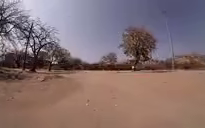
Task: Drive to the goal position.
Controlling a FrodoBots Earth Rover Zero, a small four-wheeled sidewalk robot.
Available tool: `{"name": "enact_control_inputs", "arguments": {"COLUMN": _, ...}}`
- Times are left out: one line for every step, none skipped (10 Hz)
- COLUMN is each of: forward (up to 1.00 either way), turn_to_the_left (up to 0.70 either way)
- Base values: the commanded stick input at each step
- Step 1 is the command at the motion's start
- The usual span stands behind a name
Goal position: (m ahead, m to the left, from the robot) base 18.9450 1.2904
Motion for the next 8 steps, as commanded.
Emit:
{"name": "enact_control_inputs", "arguments": {"forward": 1.0, "turn_to_the_left": 0.03}}
{"name": "enact_control_inputs", "arguments": {"forward": 1.0, "turn_to_the_left": 0.03}}
{"name": "enact_control_inputs", "arguments": {"forward": 1.0, "turn_to_the_left": 0.03}}
{"name": "enact_control_inputs", "arguments": {"forward": 1.0, "turn_to_the_left": 0.03}}
{"name": "enact_control_inputs", "arguments": {"forward": 1.0, "turn_to_the_left": 0.03}}
{"name": "enact_control_inputs", "arguments": {"forward": 1.0, "turn_to_the_left": 0.03}}
{"name": "enact_control_inputs", "arguments": {"forward": 1.0, "turn_to_the_left": 0.03}}
{"name": "enact_control_inputs", "arguments": {"forward": 1.0, "turn_to_the_left": 0.03}}
